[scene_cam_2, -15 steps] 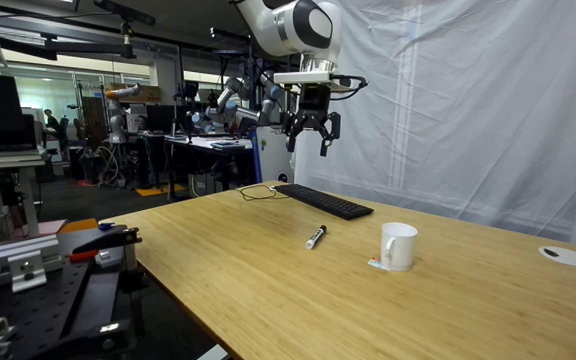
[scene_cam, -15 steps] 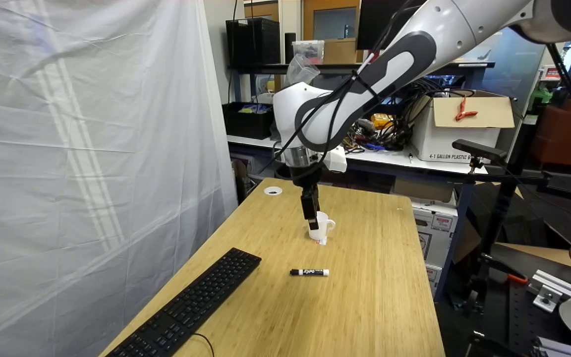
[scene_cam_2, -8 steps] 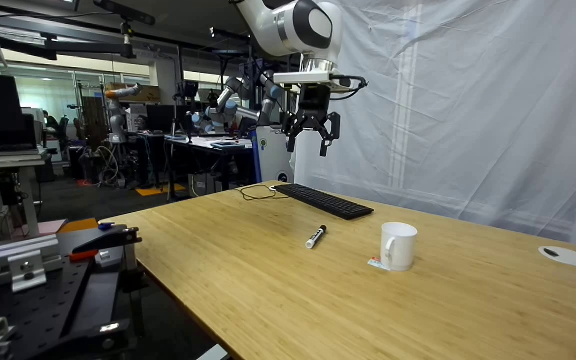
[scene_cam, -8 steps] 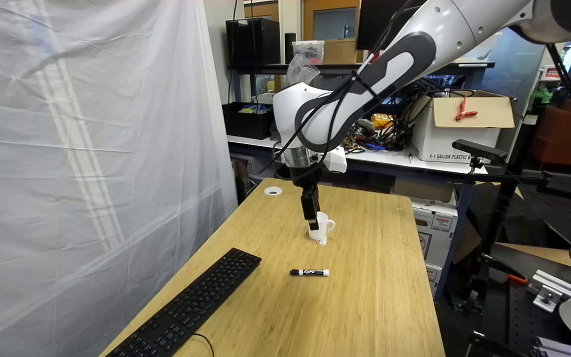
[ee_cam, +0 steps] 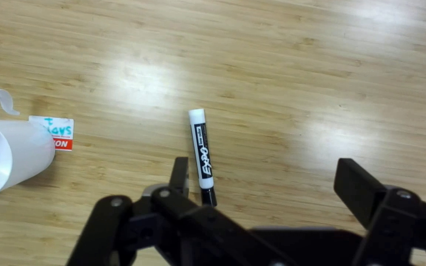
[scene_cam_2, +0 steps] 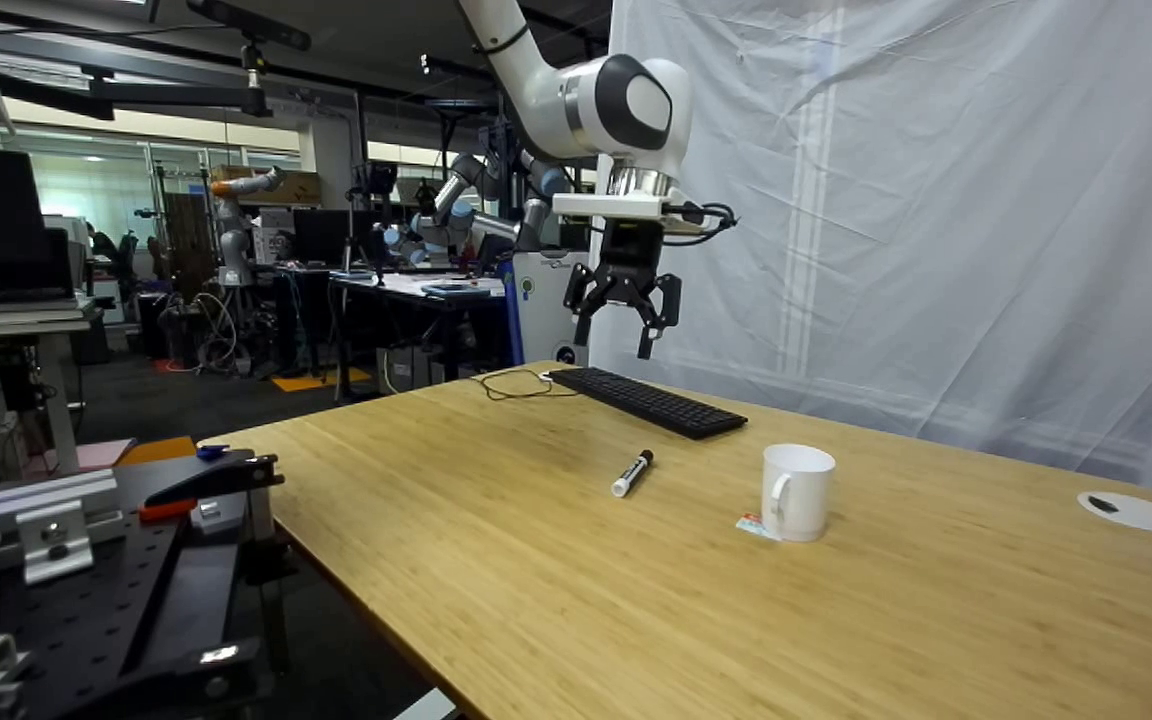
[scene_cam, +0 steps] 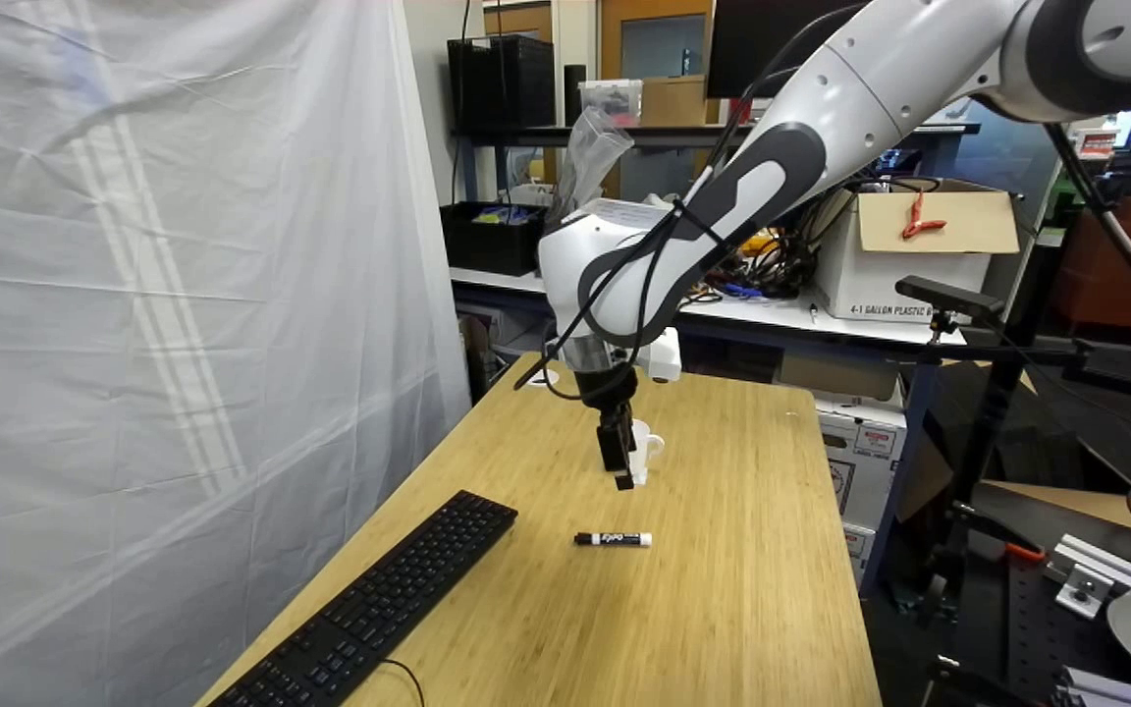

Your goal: Put the marker in the mug

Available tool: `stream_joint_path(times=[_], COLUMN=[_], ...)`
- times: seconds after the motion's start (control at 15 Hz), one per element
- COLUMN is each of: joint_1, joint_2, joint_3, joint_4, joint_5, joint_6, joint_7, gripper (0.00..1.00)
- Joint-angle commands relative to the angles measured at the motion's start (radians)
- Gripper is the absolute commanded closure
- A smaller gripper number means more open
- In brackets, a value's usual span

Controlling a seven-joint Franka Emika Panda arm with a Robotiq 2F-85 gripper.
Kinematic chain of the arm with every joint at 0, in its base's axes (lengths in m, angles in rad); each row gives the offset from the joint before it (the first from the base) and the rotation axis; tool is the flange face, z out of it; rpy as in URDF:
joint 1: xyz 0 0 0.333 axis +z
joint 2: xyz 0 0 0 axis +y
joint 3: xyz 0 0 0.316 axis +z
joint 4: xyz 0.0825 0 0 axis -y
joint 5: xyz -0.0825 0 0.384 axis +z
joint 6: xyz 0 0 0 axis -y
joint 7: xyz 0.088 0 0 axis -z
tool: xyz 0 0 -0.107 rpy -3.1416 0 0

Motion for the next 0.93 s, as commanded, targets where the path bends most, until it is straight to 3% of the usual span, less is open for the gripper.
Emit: stream_joint_path(times=[0.0,0.87], joint_1=[-0.003,0.033], joint_2=[0.071,0.324], joint_3=[0.008,0.006], joint_4=[0.064,0.250], joint_5=[-0.016,-0.096], joint_6=[0.017,0.044], joint_7=[-0.017,-0.061], gripper=[0.00,0.00])
